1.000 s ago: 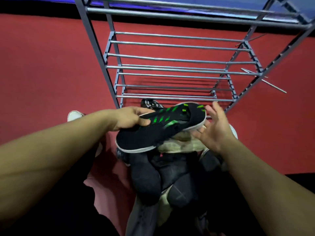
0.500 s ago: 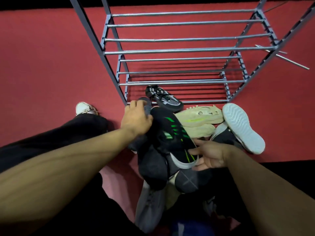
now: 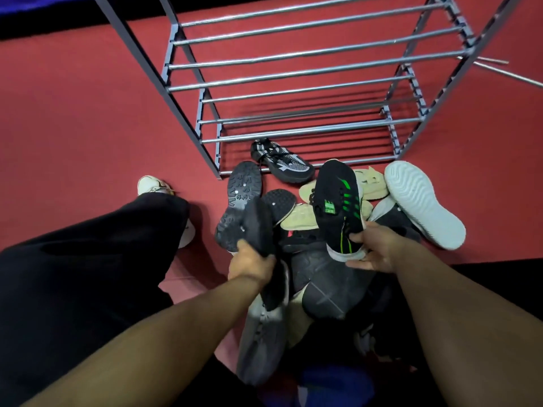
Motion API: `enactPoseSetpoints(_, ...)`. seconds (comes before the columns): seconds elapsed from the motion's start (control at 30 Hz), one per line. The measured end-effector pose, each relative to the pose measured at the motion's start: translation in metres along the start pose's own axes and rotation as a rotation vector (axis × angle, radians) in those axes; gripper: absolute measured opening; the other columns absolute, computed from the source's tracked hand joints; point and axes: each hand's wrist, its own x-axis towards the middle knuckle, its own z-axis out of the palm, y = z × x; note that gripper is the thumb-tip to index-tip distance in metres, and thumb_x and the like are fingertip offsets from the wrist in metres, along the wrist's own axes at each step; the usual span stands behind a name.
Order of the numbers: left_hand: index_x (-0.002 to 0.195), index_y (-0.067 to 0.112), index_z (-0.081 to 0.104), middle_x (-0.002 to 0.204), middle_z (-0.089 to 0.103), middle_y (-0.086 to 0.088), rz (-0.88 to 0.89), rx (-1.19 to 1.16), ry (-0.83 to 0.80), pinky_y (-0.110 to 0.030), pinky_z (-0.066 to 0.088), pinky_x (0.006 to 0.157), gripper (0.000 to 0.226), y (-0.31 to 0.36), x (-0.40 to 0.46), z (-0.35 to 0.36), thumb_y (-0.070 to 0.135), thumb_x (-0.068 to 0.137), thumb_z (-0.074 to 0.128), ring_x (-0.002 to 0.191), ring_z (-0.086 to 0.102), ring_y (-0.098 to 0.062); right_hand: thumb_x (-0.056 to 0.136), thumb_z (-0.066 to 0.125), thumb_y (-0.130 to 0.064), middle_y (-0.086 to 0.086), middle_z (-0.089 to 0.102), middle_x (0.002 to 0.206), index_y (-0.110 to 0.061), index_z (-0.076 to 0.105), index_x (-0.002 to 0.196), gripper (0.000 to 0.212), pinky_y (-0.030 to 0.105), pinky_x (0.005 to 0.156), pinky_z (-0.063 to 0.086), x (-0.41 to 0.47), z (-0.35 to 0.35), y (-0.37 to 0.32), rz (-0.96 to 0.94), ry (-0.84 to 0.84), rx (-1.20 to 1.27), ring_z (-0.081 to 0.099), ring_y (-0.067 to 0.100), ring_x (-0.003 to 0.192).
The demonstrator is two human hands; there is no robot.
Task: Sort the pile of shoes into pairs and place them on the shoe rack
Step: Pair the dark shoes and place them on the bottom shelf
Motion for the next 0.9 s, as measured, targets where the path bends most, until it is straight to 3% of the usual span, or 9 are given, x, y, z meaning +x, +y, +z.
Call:
enactPoseSetpoints(0.1, 0.125, 0.020, 0.041, 0.125, 0.052, -0.010, 0.412, 0.311, 0.016, -0.042, 0.044, 0.097, 0.058, 0.005, -0.017, 0.006, 0.041, 0.075, 0.061, 0.119, 0.049, -0.035, 0.098, 0.048, -0.012, 0.008, 0.063, 0.107, -0.021, 0.053, 0.126, 0.030, 0.037, 0.057, 0.052, -0.002, -0.002, -0.001, -0.036, 0.057, 0.037, 0.061, 0.024, 0.083)
enactPoseSetpoints(0.17, 0.136, 0.023, 0.043, 0.134, 0.046, -0.008, 0.598, 0.598, -0.229, -0.040, 0.040, 0.106, 0.065, 0.001, -0.031, 0.017, 0.050, 0.079, 0.056, 0.127, 0.041, -0.032, 0.097, 0.050, -0.015, 0.008, 0.061, 0.106, -0.017, 0.055, 0.126, 0.030, 0.034, 0.054, 0.048, -0.004, -0.004, -0.004, -0.088, 0.122, 0.091, 0.057, 0.022, 0.079)
enactPoseSetpoints(0.23, 0.130, 0.025, 0.053, 0.134, 0.055, -0.008, 0.528, 0.711, -0.499, -0.037, 0.044, 0.101, 0.055, -0.005, -0.040, 0.028, 0.051, 0.082, 0.053, 0.126, 0.050, -0.032, 0.096, 0.051, -0.018, 0.009, 0.060, 0.118, -0.016, 0.054, 0.127, 0.031, 0.032, 0.053, 0.046, -0.005, -0.004, -0.008, -0.136, 0.154, 0.152, 0.056, 0.023, 0.082)
enactPoseSetpoints(0.27, 0.126, 0.023, 0.056, 0.131, 0.058, -0.009, 0.527, 0.753, -0.506, -0.038, 0.046, 0.097, 0.050, -0.006, -0.042, 0.032, 0.048, 0.084, 0.052, 0.123, 0.054, -0.032, 0.096, 0.051, -0.019, 0.009, 0.059, 0.119, -0.016, 0.054, 0.126, 0.031, 0.032, 0.053, 0.045, -0.005, -0.004, -0.007, -0.149, 0.164, 0.177, 0.057, 0.023, 0.082)
enactPoseSetpoints(0.4, 0.121, 0.018, 0.054, 0.124, 0.056, -0.006, 0.740, 0.842, -0.144, -0.040, 0.048, 0.092, 0.038, -0.004, -0.026, 0.025, 0.029, 0.084, 0.053, 0.119, 0.053, -0.029, 0.096, 0.050, -0.019, 0.008, 0.062, 0.116, -0.018, 0.056, 0.121, 0.026, 0.031, 0.052, 0.045, -0.003, -0.009, -0.001, -0.141, 0.218, 0.189, 0.059, 0.024, 0.086)
enactPoseSetpoints(0.53, 0.122, 0.018, 0.052, 0.124, 0.052, -0.005, 0.634, 0.582, -0.031, -0.040, 0.046, 0.093, 0.038, 0.002, 0.004, 0.012, 0.031, 0.086, 0.050, 0.118, 0.049, -0.029, 0.096, 0.049, -0.018, 0.008, 0.061, 0.112, -0.023, 0.057, 0.116, 0.022, 0.032, 0.053, 0.045, -0.001, -0.013, 0.003, -0.126, 0.237, 0.111, 0.057, 0.025, 0.086)
enactPoseSetpoints(0.7, 0.133, 0.015, 0.038, 0.132, 0.045, -0.011, 0.406, 0.414, -0.044, -0.047, 0.041, 0.100, 0.050, -0.005, 0.029, 0.014, 0.031, 0.087, 0.051, 0.122, 0.044, -0.034, 0.097, 0.047, -0.015, 0.004, 0.060, 0.109, -0.035, 0.053, 0.121, 0.032, 0.031, 0.058, 0.046, 0.007, -0.011, 0.006, -0.117, 0.249, 0.000, 0.055, 0.024, 0.085)
enactPoseSetpoints(0.83, 0.131, 0.014, 0.037, 0.136, 0.049, -0.013, 0.357, 0.451, -0.138, -0.046, 0.038, 0.105, 0.049, -0.008, 0.037, 0.021, 0.037, 0.090, 0.050, 0.125, 0.042, -0.036, 0.093, 0.048, -0.014, 0.010, 0.059, 0.108, -0.024, 0.056, 0.113, 0.023, 0.034, 0.058, 0.050, 0.011, -0.009, 0.011, -0.094, 0.275, -0.169, 0.055, 0.024, 0.081)
enactPoseSetpoints(0.9, 0.122, 0.017, 0.037, 0.133, 0.053, -0.012, 0.339, 0.394, -0.167, -0.047, 0.039, 0.102, 0.042, -0.005, 0.040, 0.020, 0.037, 0.089, 0.053, 0.123, 0.044, -0.035, 0.086, 0.051, -0.022, 0.014, 0.058, 0.116, -0.017, 0.057, 0.115, 0.031, 0.041, 0.074, 0.056, 0.014, -0.011, 0.015, -0.122, 0.378, -0.483, 0.059, 0.032, 0.097)
